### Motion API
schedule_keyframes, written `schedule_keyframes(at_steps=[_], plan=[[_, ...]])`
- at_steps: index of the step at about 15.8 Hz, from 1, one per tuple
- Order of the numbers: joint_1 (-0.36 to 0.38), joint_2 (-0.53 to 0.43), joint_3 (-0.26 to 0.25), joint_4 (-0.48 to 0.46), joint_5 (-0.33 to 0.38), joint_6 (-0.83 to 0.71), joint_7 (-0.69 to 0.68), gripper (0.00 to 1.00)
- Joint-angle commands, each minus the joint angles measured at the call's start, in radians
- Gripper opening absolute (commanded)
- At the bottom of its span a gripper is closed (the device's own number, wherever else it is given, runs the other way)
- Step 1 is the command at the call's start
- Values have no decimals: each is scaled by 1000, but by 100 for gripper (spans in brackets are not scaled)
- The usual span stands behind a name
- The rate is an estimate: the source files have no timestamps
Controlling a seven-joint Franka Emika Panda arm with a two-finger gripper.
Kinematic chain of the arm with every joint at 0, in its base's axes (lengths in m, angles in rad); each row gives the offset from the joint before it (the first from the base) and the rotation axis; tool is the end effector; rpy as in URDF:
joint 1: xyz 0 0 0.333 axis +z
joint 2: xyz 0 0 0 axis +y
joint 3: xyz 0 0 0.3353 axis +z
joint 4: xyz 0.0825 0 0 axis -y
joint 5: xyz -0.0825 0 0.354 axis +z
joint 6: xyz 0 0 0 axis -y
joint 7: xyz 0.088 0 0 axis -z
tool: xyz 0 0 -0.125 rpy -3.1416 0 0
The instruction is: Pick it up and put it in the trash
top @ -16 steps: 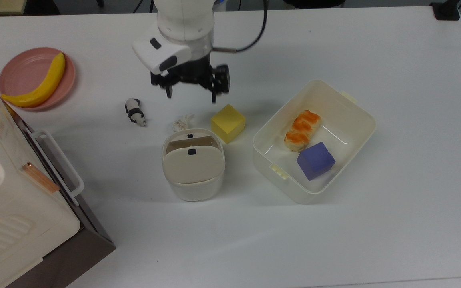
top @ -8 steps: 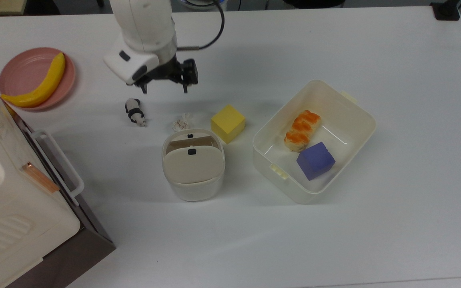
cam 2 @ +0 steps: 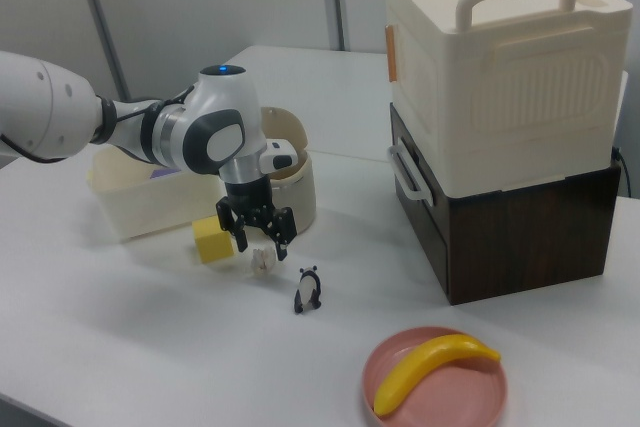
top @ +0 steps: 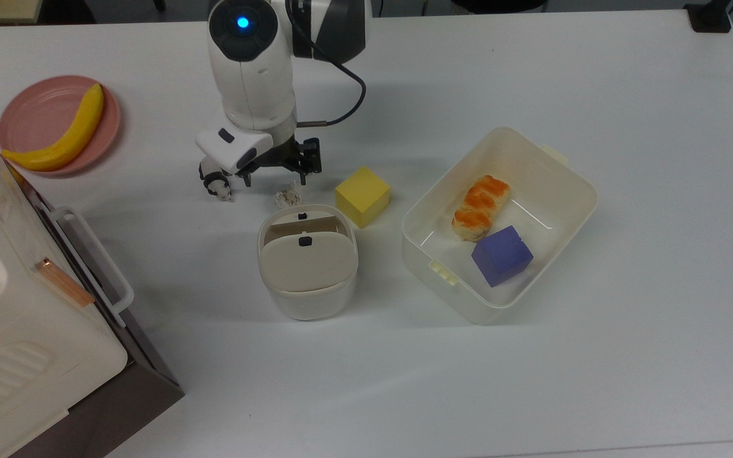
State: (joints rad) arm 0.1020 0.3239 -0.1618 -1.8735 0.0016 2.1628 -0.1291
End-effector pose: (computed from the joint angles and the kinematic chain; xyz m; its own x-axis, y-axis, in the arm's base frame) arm 0.6028 -0.0297 0.3582 0.9965 0.0749 -0.0367 0.0766 -0.9960 0.0456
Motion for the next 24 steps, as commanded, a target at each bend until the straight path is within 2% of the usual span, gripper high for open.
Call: schedule_keyframes(at_steps=[1, 4, 6, 7, 9, 11, 14, 15, 17, 18, 21, 22, 23, 24], plan=[[39, 36, -7, -19, -15, 74, -3, 68], [45, 50, -7, -13, -18, 97, 17, 38], [60, 47, -7, -12, -20, 97, 37, 5], [65, 40, -8, -10, -20, 94, 40, 0], [68, -15, -7, -6, -20, 72, 40, 0], [65, -77, -5, 22, -17, -30, 28, 0], [56, -102, -4, 156, 14, -185, 29, 0], [56, -97, -5, 201, 50, -205, 35, 0], [54, -95, -10, 232, 121, -186, 46, 0], [56, -91, -10, 241, 132, -132, 83, 0], [64, -34, -10, 244, 100, 47, 207, 0], [67, 2, -5, 247, 68, 95, 241, 12], [68, 23, -4, 247, 51, 123, 275, 28], [74, 39, -4, 254, 37, 140, 307, 71]])
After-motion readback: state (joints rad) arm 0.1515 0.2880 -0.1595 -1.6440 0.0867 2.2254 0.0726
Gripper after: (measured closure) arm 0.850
